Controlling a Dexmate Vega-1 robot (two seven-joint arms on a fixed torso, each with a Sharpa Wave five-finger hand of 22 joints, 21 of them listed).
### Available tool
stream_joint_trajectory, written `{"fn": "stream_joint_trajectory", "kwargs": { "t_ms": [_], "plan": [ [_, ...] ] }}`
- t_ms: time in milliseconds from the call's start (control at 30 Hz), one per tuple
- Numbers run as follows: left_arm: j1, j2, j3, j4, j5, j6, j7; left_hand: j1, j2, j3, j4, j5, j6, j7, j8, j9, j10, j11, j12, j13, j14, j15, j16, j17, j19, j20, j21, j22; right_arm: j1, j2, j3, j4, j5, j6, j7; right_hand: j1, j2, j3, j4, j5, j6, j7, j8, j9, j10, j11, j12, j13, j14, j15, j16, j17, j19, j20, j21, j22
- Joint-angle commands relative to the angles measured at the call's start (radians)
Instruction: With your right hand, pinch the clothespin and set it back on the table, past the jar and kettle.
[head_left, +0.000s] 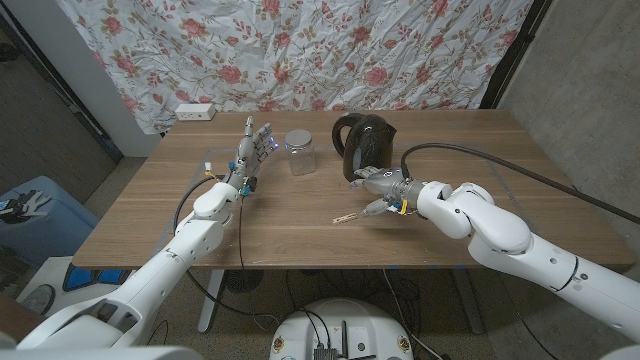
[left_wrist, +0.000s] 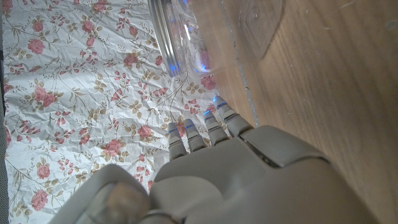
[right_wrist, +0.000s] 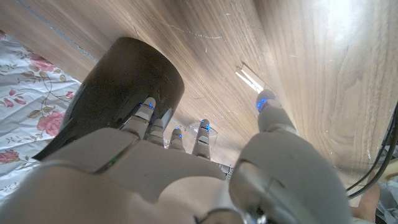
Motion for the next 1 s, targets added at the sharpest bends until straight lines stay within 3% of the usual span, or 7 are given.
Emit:
{"fn": "stream_joint_trajectory", "kwargs": {
  "t_ms": [33,700,1000],
  "plan": [
    [0.0,0.0,0.0,0.0,0.0,0.0,0.0,0.003,0.008,0.001,0.006,0.003,0.001,-0.009,0.006,0.005,0.003,-0.007,0.006,0.002,0.008,-0.007,0.005,0.004,0.008,0.0,0.007,0.002,0.018,0.054,-0.04,0.026,-0.083,0.016,0.044,0.016,0.003,0.012,0.001,-0.003,0.012,-0.002,0.006,0.002,0.007,-0.001,0.008,0.003,0.006,0.001,0.008,0.003,0.006,0.002,0.001,0.004],
    [0.0,0.0,0.0,0.0,0.0,0.0,0.0,0.003,0.008,0.001,0.006,0.004,0.001,-0.009,0.006,0.005,0.003,-0.008,0.006,0.002,0.008,-0.007,0.005,0.004,0.008,0.0,0.007,0.002,0.033,0.123,-0.087,0.083,-0.218,0.022,0.114,0.051,-0.006,0.015,0.007,-0.01,0.077,-0.012,0.039,0.008,0.023,-0.007,0.011,0.006,0.012,-0.003,0.011,0.005,0.008,-0.002,-0.003,0.005],
    [0.0,0.0,0.0,0.0,0.0,0.0,0.0,0.003,0.008,0.001,0.006,0.003,0.001,-0.009,0.006,0.005,0.004,-0.008,0.006,0.002,0.008,-0.008,0.005,0.004,0.008,-0.001,0.007,0.002,0.045,0.148,-0.096,0.105,-0.23,0.028,0.137,0.057,-0.006,0.014,0.012,-0.013,0.102,-0.011,0.053,0.011,0.031,-0.007,0.012,0.007,0.016,-0.004,0.013,0.007,0.011,-0.003,-0.002,0.005]
  ]
}}
